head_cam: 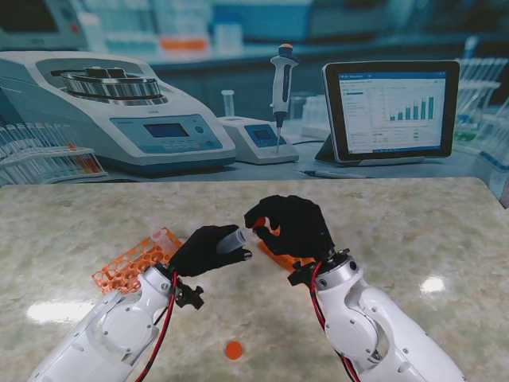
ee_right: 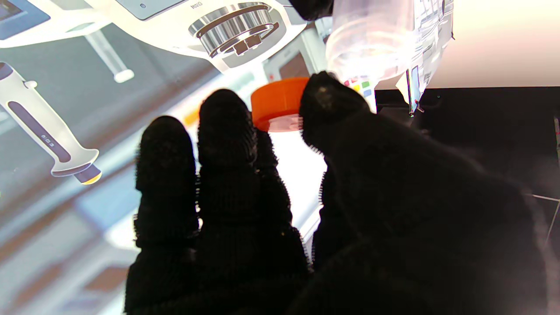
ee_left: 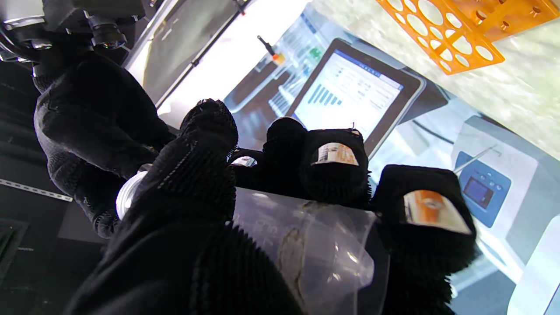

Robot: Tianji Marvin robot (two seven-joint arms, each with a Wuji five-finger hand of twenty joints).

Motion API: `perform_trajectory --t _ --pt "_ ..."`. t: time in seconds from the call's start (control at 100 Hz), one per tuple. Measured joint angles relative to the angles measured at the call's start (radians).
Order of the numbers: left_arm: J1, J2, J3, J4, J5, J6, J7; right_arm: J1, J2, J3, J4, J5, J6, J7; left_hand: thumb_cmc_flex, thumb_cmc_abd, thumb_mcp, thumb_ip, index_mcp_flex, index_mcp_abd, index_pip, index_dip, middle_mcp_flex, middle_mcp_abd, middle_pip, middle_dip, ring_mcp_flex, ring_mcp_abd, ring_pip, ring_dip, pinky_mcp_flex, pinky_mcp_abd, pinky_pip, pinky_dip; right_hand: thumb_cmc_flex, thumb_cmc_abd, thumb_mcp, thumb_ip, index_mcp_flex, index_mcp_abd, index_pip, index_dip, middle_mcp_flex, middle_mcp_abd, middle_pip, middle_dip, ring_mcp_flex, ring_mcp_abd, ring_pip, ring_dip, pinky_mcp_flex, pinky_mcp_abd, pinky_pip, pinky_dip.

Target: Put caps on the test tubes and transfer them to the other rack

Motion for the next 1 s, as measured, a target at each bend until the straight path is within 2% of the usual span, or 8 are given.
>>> perform_trajectory --t 1.0 --pt "0.002 0.000 -0.001 -0.003 0.000 0.000 0.002 -0.048 0.001 -0.011 -0.025 -0.009 -0.022 -0.020 0.000 0.000 0.000 0.000 0.000 0.000 0.000 0.000 0.000 0.000 0.000 0.000 0.000 0.000 -0.001 0.000 0.000 0.001 -0.001 0.000 0.000 0.000 0.012 0.000 0.004 0.002 0.000 0.000 0.000 0.009 0.000 0.000 0.008 0.001 0.000 0.000 0.002 0.001 0.001 0.014"
